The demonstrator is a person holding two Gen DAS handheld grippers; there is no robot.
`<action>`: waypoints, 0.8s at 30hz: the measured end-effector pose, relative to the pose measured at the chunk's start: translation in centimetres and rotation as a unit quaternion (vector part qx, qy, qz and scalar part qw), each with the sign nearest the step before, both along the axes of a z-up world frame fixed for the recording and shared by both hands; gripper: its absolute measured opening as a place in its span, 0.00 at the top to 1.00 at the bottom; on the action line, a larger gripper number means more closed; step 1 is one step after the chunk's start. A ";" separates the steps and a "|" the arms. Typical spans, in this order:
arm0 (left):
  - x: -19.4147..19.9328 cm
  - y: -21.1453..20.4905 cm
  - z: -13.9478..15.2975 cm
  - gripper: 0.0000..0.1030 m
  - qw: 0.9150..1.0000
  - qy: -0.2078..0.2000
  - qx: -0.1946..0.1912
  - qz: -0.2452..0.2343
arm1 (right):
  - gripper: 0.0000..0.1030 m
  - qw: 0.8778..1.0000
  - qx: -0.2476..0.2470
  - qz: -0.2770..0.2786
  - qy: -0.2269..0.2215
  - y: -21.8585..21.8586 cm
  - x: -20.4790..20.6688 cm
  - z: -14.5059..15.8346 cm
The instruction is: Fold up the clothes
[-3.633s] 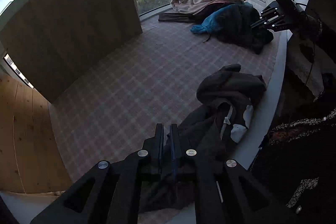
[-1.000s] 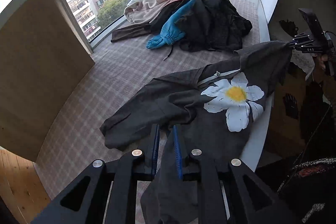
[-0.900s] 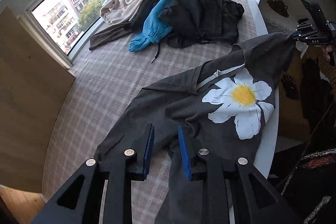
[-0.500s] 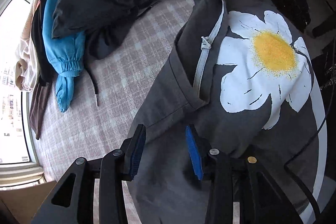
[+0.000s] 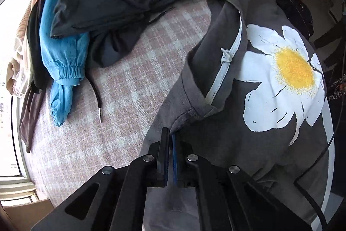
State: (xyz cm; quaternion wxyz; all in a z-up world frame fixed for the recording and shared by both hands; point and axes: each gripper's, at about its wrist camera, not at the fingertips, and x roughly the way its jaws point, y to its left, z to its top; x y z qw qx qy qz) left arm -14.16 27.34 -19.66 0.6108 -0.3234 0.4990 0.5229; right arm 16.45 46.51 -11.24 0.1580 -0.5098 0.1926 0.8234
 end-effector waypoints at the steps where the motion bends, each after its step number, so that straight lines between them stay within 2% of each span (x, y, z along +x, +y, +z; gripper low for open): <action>1: -0.4 -0.6 1.6 0.98 0.999 -0.003 0.026 0.021 | 0.91 1.000 0.006 0.003 0.006 0.0 -0.2 0.6; 3: -1.5 -1.9 4.9 0.98 0.995 -0.007 0.079 0.064 | 0.91 1.000 0.018 0.011 0.021 0.1 -0.7 2.0; 5: -2.0 -3.9 8.5 0.98 0.987 0.004 0.127 0.103 | 0.91 0.998 0.037 0.025 0.039 0.1 -1.4 4.0; 7: -2.2 -6.4 12.6 0.98 0.974 0.026 0.172 0.147 | 0.91 0.995 0.057 0.046 0.065 0.0 -2.3 6.6; 9: -2.2 -9.2 17.0 0.98 0.956 0.047 0.218 0.193 | 0.91 0.990 0.078 0.070 0.097 -0.4 -3.3 9.6; 11: -1.7 -12.2 21.5 0.98 0.932 0.067 0.263 0.241 | 0.91 0.981 0.096 0.100 0.135 -1.3 -4.3 13.4; 13: -0.7 -15.3 25.7 0.98 0.904 0.092 0.301 0.289 | 0.91 0.969 0.118 0.134 0.172 -2.6 -4.9 17.3; 18: 4.3 -22.9 34.9 0.98 0.828 0.168 0.372 0.385 | 0.91 0.924 0.175 0.216 0.261 -7.3 -4.2 27.1; 22: 10.7 -27.7 41.1 0.98 0.774 0.239 0.394 0.435 | 0.91 0.887 0.196 0.267 0.321 -11.3 -1.4 33.6; 24: 13.8 -29.7 43.7 0.98 0.750 0.258 0.402 0.458 | 0.91 0.870 0.202 0.288 0.344 -13.1 0.3 36.0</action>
